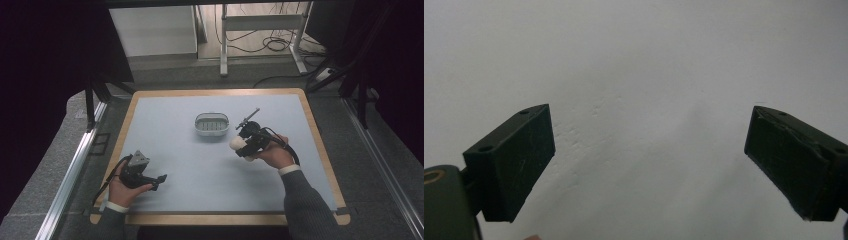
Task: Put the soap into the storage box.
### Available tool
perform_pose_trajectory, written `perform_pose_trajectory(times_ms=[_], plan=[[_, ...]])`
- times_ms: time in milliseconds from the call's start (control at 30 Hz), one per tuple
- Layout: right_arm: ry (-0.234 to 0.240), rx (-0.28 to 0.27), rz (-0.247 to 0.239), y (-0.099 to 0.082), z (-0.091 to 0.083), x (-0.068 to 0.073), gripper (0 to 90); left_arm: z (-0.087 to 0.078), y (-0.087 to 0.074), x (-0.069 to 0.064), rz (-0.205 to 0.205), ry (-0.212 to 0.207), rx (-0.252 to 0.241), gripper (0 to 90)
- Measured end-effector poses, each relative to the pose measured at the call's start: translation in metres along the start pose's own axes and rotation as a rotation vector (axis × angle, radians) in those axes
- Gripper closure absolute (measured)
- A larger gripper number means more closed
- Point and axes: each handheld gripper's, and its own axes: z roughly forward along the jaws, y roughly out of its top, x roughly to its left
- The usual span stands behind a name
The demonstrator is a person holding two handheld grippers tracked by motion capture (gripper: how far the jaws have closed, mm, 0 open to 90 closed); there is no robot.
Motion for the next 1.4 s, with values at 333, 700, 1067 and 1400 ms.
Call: perform_pose_trajectory(times_ms=[333, 700, 1067, 1400], plan=[[-0.003, -0.008, -0.009, 0.010, 0.003, -0.004, 49.5, -0.001, 0.000, 0.000, -0.007, -0.005, -0.007, 6.4], [-0.025, -0.022, -0.029, 0.020, 0.001, -0.008, 49.5, 0.000, 0.000, 0.000, -0.003, -0.001, -0.005, 6.3], [-0.023, -0.023, -0.047, 0.031, 0.001, -0.016, 49.6, 0.001, 0.000, -0.001, -0.001, -0.002, 0.000, 6.3], [0.000, -0.022, -0.057, 0.044, 0.005, -0.024, 49.5, 0.003, 0.000, -0.002, 0.003, -0.008, 0.005, 6.3]])
